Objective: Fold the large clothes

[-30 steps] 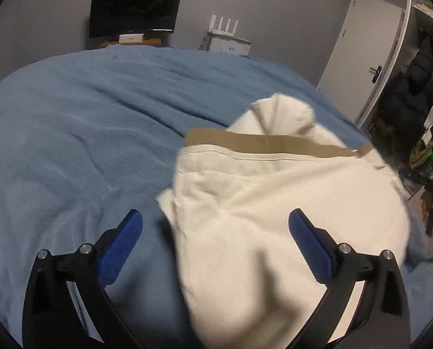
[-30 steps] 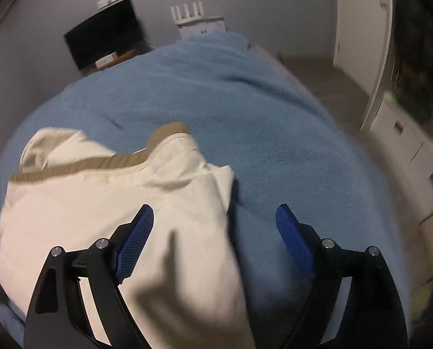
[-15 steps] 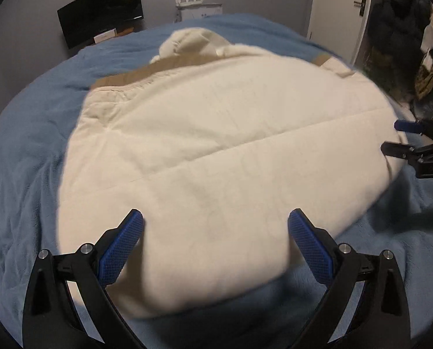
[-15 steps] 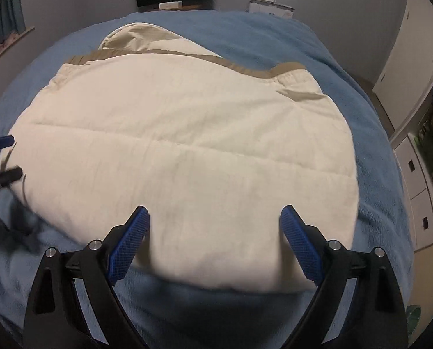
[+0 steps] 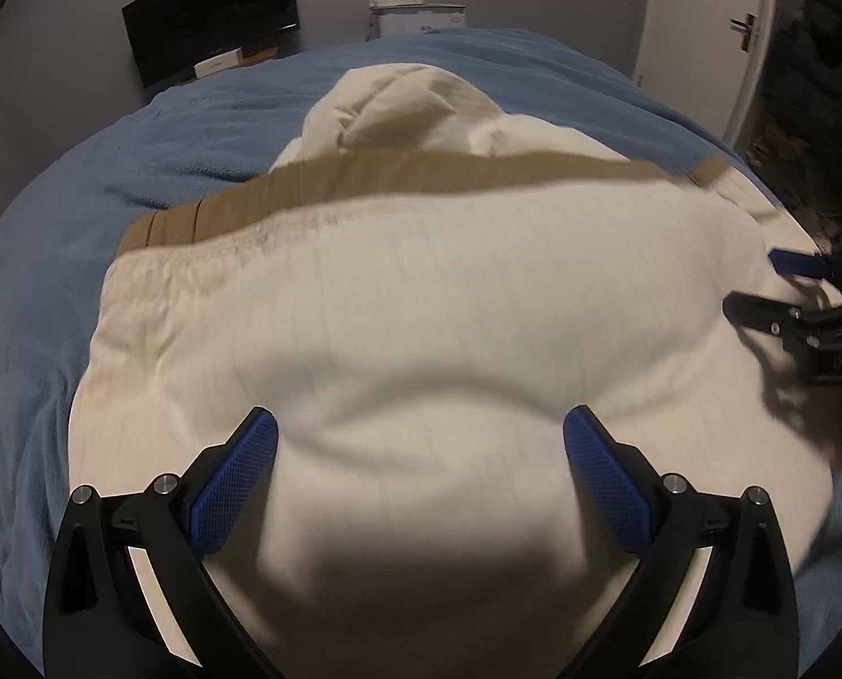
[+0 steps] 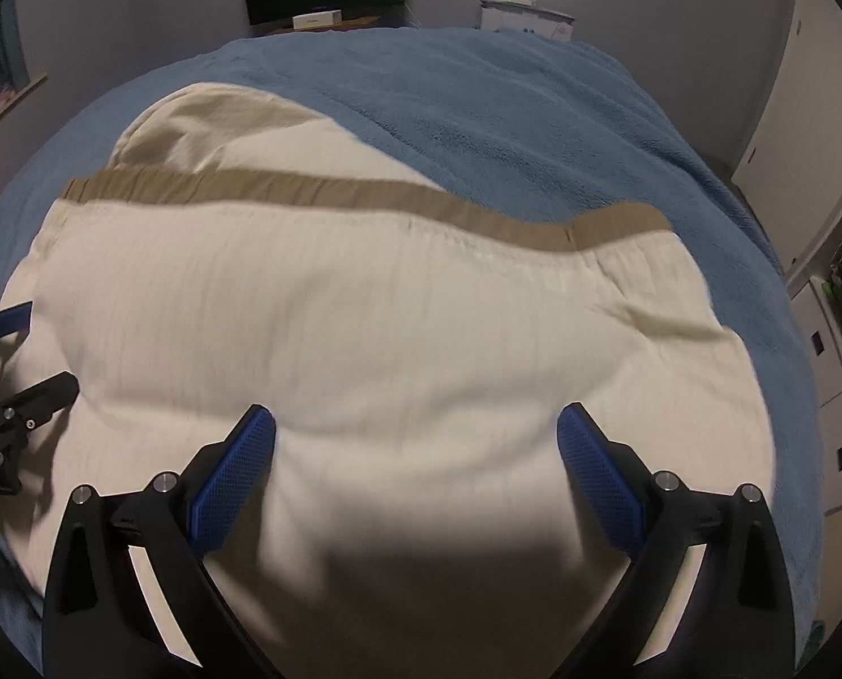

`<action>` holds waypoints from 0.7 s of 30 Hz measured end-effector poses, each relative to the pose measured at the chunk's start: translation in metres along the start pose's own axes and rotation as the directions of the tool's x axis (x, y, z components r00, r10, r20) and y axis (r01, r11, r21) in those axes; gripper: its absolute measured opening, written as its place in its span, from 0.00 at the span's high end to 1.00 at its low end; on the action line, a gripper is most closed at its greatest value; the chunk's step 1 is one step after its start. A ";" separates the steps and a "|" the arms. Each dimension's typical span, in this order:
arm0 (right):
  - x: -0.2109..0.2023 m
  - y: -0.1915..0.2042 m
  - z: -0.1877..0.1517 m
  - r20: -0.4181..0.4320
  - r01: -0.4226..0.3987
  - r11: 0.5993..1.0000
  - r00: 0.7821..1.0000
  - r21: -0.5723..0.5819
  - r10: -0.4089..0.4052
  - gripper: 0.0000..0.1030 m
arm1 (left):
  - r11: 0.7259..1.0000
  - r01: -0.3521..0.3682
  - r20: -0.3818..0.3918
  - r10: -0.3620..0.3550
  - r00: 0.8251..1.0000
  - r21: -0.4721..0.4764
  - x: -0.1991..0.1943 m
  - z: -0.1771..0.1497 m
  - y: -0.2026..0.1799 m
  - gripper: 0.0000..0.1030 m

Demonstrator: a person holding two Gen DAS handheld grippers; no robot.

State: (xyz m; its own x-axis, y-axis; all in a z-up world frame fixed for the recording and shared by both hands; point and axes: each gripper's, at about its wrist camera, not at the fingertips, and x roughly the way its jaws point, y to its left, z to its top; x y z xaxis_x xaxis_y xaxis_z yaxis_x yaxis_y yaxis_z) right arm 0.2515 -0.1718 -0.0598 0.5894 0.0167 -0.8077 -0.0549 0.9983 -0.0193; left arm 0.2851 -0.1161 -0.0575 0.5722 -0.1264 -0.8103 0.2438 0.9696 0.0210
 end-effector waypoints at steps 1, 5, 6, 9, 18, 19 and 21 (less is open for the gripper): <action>0.005 -0.001 0.006 0.001 -0.001 1.000 1.000 0.011 0.000 0.08 | 1.000 -0.004 -0.008 0.004 1.000 -0.004 0.009 0.011 0.002 0.05; 0.029 0.001 0.034 -0.008 0.018 0.999 1.000 0.029 -0.018 0.08 | 1.000 -0.017 -0.023 0.017 1.000 -0.005 0.027 0.041 0.008 0.05; 0.035 0.002 0.041 -0.011 0.021 0.999 1.000 0.035 -0.021 0.08 | 0.999 -0.027 -0.026 0.027 0.999 -0.018 0.033 0.051 0.010 0.05; 0.052 -0.001 0.056 -0.025 0.021 0.997 1.000 0.074 -0.019 0.08 | 0.998 -0.058 -0.033 0.057 0.998 -0.029 0.048 0.069 0.016 0.05; 0.040 -0.006 0.058 0.015 -0.046 0.991 0.999 0.125 0.044 0.08 | 0.994 -0.012 -0.043 0.007 0.999 -0.110 0.045 0.075 0.035 0.05; 0.031 -0.005 0.053 0.030 -0.062 0.992 0.998 0.111 0.059 0.08 | 0.994 -0.023 -0.037 0.019 0.999 -0.104 0.039 0.072 0.037 0.05; 0.008 -0.002 0.032 0.050 -0.093 0.995 0.995 0.040 0.091 0.08 | 0.996 -0.049 -0.023 0.047 0.999 -0.080 0.035 0.065 0.044 0.05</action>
State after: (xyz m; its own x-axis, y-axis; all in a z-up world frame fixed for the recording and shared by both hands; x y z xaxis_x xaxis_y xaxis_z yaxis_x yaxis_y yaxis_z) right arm 0.2819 -0.1719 -0.0479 0.6215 0.1099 -0.7757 -0.0767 0.9939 0.0794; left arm 0.3668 -0.0911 -0.0465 0.5648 -0.0759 -0.8217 0.1520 0.9883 0.0132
